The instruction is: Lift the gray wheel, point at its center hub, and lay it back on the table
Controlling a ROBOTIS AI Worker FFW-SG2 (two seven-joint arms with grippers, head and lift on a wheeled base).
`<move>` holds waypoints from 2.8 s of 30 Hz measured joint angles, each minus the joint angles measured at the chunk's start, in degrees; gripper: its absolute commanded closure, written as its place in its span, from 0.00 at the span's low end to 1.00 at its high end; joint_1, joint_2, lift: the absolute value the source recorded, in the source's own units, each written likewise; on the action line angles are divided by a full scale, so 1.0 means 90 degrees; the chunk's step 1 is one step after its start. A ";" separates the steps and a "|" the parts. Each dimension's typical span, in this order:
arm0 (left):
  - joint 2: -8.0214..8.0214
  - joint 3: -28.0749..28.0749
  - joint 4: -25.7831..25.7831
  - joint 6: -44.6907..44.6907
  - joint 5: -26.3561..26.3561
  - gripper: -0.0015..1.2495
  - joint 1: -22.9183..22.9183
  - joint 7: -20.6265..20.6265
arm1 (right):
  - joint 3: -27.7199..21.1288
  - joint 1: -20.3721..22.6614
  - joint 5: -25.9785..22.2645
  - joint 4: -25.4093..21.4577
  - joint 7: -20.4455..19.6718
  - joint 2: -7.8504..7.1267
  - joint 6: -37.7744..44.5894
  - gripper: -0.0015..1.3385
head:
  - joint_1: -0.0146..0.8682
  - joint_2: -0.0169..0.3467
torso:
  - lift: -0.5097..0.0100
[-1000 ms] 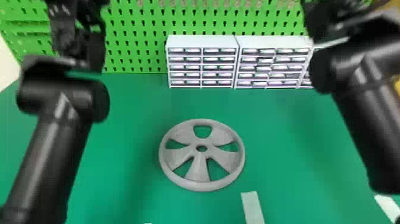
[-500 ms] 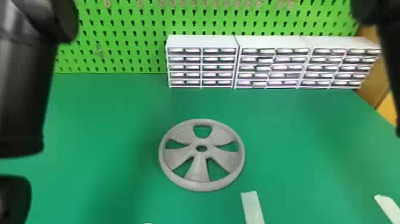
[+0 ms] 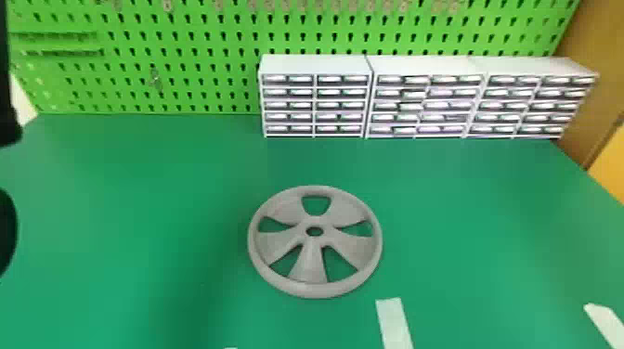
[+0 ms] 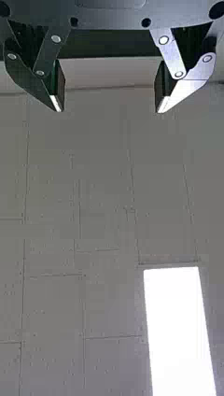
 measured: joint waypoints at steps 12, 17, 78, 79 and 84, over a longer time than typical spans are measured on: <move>0.0208 -0.0365 -0.0051 0.0232 -0.0186 0.39 -0.0738 0.0174 | 0.0129 -0.0542 0.0173 -0.0253 -0.0232 -0.0241 0.0267 0.31 | 0.80 0.18 | 0.80; 0.0219 -0.0274 -0.0183 0.0252 -0.0187 0.39 -0.0771 0.0194 | 0.0201 -0.0613 0.0222 -0.0315 -0.0322 -0.0347 0.0383 0.31 | 0.80 0.18 | 0.80; 0.0320 -0.0257 -0.0341 0.0507 -0.0319 0.39 -0.0515 0.0397 | 0.0686 -0.0758 0.0423 -0.0408 -0.0606 -0.0750 0.1053 0.31 | 0.80 0.18 | 0.80; 0.0320 -0.0256 -0.0335 0.0507 -0.0320 0.39 -0.0503 0.0400 | 0.0691 -0.0760 0.0423 -0.0408 -0.0607 -0.0751 0.1061 0.31 | 0.80 0.18 | 0.80; 0.0321 -0.0255 -0.0309 0.0507 -0.0323 0.39 -0.0484 0.0402 | 0.0706 -0.0784 0.0419 -0.0408 -0.0608 -0.0752 0.1087 0.31 | 0.80 0.18 | 0.80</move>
